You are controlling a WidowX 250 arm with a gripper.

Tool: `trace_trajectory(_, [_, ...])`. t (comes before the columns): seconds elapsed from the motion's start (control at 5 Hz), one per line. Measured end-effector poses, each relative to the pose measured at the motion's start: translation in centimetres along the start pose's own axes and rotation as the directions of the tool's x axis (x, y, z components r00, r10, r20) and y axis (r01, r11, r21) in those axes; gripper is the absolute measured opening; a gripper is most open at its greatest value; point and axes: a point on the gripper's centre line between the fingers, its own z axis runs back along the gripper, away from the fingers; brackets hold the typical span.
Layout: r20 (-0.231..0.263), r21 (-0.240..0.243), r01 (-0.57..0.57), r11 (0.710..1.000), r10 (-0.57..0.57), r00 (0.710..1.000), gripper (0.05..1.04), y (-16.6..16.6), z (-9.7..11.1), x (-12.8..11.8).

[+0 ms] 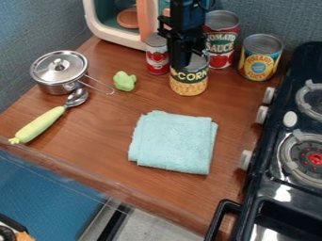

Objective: Slide the can of corn across the table and against the blue towel to the bottom right of the table

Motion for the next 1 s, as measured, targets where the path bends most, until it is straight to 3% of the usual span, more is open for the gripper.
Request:
trace_trajectory(0.6, [0.060, 0.005, 0.018, 1.000, -0.019, 0.998, 0.050, 0.5, 1.9, 2.0])
trace_trajectory(0.8, [0.051, -0.004, 0.006, 1.000, -0.006, 0.999, 0.050, 0.9, 2.1, 2.9])
trace_trajectory(1.0, [0.025, -0.009, 0.001, 1.000, -0.001, 1.000, 0.050, 1.2, 0.8, 3.2])
